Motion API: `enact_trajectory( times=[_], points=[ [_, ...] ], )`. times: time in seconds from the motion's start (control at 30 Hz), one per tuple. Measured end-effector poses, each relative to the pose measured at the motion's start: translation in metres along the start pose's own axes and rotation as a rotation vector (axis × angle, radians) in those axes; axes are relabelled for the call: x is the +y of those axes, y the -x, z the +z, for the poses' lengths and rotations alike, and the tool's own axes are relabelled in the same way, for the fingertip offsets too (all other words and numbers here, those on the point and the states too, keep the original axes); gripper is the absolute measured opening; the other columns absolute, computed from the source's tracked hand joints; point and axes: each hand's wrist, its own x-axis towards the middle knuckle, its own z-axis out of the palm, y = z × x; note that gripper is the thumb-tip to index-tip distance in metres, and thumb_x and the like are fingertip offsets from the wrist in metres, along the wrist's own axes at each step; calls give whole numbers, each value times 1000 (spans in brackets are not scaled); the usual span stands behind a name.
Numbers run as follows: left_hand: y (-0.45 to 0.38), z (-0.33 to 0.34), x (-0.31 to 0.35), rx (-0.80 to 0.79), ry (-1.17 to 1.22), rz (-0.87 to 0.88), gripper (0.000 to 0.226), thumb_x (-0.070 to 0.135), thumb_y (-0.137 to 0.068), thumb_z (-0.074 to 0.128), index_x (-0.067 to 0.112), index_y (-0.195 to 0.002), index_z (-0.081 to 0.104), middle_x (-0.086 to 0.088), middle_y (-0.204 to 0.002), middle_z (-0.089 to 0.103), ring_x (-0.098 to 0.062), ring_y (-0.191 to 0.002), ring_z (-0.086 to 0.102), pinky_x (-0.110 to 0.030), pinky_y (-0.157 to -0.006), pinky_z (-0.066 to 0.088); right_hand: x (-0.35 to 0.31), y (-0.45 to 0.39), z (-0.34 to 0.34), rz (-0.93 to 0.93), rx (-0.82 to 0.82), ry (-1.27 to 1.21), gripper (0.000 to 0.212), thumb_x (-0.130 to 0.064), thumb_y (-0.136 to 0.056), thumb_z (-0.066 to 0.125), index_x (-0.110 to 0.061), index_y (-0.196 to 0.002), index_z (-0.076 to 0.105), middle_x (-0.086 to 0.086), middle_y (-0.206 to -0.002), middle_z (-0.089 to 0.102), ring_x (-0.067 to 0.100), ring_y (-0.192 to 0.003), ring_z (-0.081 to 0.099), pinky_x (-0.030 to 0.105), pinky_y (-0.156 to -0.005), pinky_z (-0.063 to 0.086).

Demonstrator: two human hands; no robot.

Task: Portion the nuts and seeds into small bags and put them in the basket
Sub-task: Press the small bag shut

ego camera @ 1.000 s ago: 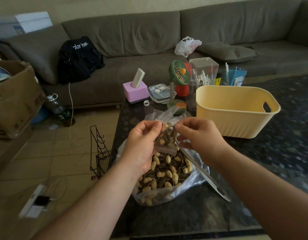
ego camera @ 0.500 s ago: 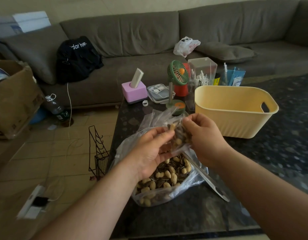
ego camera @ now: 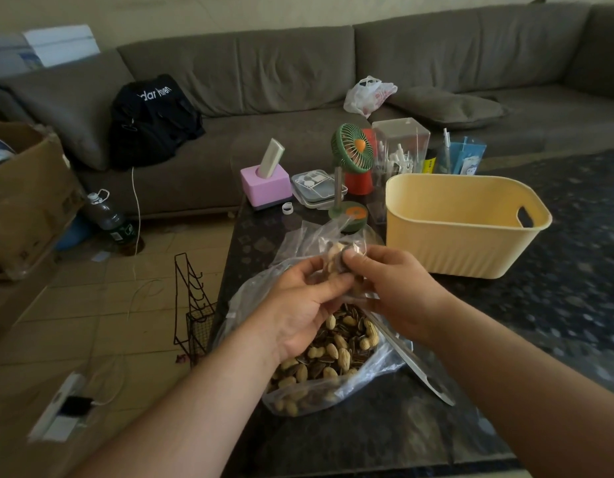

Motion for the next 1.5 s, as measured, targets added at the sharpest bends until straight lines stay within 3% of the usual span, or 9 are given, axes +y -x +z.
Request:
enact_trajectory(
  times=[0.17, 0.33, 0.6, 0.8, 0.97, 1.1, 1.23, 1.4, 1.5],
  points=[
    [-4, 9, -5, 63, -91, 59, 20, 16, -100, 67, 9, -119, 73, -11, -105, 80, -17, -92, 78, -28, -78, 62, 2, -4, -7, -1, 10, -53, 28, -25, -101, 66, -1, -116, 71, 22, -109, 76, 28, -93, 76, 41, -88, 63],
    [-8, 13, -7, 41, -12, 36, 42, 13, -81, 76, 4, -123, 74, -19, -122, 77, -29, -105, 77, -37, -93, 64, 2, -2, -14, -11, -20, -8, 24, -23, -101, 66, -5, -115, 74, 17, -110, 77, 28, -101, 73, 51, -104, 54],
    [-9, 25, -11, 106, -46, 39, 19, 28, -95, 70, 16, -98, 85, -10, -108, 81, -20, -97, 78, -33, -88, 59, -3, -2, -26, 3, 2, -44, 26, -23, -102, 65, -3, -118, 70, 13, -96, 75, 19, -80, 74, 30, -70, 59],
    [-15, 35, -6, 130, -77, 61, 46, 19, -80, 77, 10, -125, 70, -12, -117, 80, -26, -108, 77, -38, -92, 60, -11, -4, -33, -107, 3, -13, 24, -15, -100, 67, 0, -117, 71, 26, -113, 75, 39, -105, 75, 51, -95, 61],
    [-33, 53, 9, 120, -141, 92, 38, 28, -79, 76, 9, -112, 72, -13, -110, 80, -23, -97, 79, -32, -79, 63, -28, -9, -44, -140, -52, -94, 33, -18, -97, 68, 3, -122, 69, 26, -115, 74, 40, -109, 73, 49, -96, 61],
    [-54, 74, 24, 71, -116, 37, 52, 54, -103, 47, 12, -122, 72, -15, -116, 80, -27, -105, 79, -43, -91, 60, -53, -13, -57, -139, 62, -143, 21, -13, -100, 65, 1, -114, 71, 25, -103, 77, 36, -92, 78, 37, -74, 65],
    [-98, 92, 27, 211, -265, -21, 23, 29, -109, 60, 12, -119, 71, -20, -109, 77, -19, -77, 72, -28, -62, 56, -76, -17, -76, -164, 216, -126, 15, -15, -100, 67, -3, -108, 73, 19, -95, 79, 24, -78, 79, 27, -60, 61],
    [-138, 112, 17, 228, -472, -105, 24, 27, -107, 57, 11, -125, 60, -20, -115, 70, -25, -61, 70, -36, -53, 60, -97, -21, -110, -258, 397, 123, 16, -24, -97, 72, -18, -112, 75, -1, -94, 81, 13, -91, 79, 37, -87, 64],
    [-138, 115, 9, 213, -443, -96, 22, 18, -110, 48, 12, -129, 57, -21, -118, 71, -28, -65, 77, -39, -60, 66, -102, -22, -126, -307, 518, 378, 29, -32, -95, 75, -26, -123, 72, -9, -101, 78, 6, -92, 76, 31, -83, 63]
  ],
)
